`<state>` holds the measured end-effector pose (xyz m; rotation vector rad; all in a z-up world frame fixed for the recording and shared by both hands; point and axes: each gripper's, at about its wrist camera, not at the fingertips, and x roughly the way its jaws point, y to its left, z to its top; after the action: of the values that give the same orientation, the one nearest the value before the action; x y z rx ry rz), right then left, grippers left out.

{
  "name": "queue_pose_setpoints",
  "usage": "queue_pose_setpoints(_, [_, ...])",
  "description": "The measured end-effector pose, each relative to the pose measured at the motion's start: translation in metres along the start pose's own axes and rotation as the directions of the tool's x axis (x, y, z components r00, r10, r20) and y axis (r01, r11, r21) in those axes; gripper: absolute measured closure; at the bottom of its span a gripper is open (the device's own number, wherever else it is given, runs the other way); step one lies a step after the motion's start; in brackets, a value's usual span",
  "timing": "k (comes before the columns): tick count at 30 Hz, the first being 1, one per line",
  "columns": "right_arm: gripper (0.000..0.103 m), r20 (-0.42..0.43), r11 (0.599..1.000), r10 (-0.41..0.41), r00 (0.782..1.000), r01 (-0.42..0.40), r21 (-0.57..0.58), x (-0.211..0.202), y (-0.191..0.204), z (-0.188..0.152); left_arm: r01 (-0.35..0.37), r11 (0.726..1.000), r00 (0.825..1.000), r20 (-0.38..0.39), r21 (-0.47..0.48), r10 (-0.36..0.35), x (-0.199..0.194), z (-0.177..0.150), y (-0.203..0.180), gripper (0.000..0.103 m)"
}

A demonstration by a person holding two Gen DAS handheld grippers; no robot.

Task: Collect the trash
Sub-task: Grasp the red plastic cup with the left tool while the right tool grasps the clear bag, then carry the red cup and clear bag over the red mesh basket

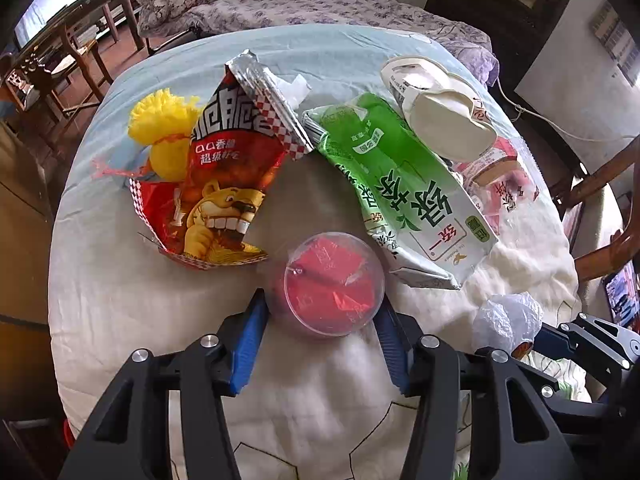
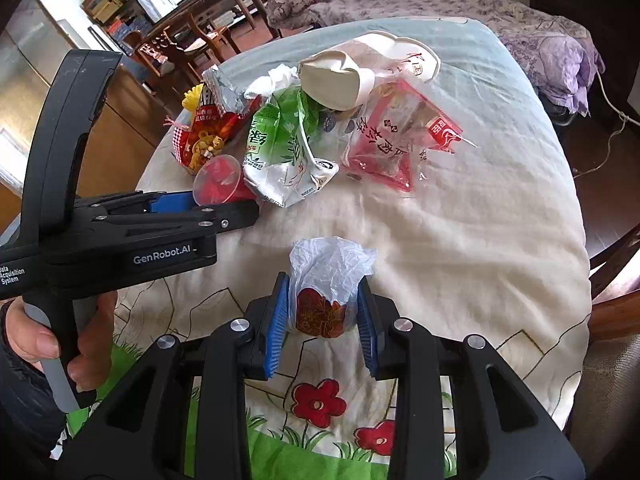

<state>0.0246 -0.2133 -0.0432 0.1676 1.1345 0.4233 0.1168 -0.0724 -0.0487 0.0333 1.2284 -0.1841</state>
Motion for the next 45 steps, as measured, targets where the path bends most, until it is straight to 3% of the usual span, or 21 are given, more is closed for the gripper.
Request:
queue_pose_setpoints(8, [0.069,0.022,1.000,-0.002,1.000,0.002,-0.008,-0.004,0.000,0.001,0.009,1.000,1.000,0.029,-0.004,-0.009,-0.010,-0.016,0.007,0.051])
queue_pose_setpoints(15, [0.069,0.037,1.000,0.019,0.999,-0.018,-0.006,-0.011,0.006,-0.005,0.036,0.997,0.999,0.041,-0.065,-0.034,-0.025,-0.049,0.024,0.051])
queue_pose_setpoints(31, [0.069,0.037,0.997,0.018,0.999,-0.015,-0.077,-0.030,0.054,-0.038,0.084,0.984,0.987,0.152,-0.155,-0.061,-0.078,-0.106,0.055,0.051])
queue_pose_setpoints(39, [0.069,0.037,0.986,0.037,0.999,-0.030,-0.164,-0.037,0.093,-0.037,0.055,0.973,0.973,0.229,-0.226,-0.002,-0.114,-0.136,0.087,0.051])
queue_pose_setpoints(45, [0.069,0.021,0.965,0.081,0.996,-0.073,-0.252,-0.033,0.138,-0.033,0.059,0.935,0.965,0.259,-0.349,0.036,-0.130,-0.163,0.130,0.051])
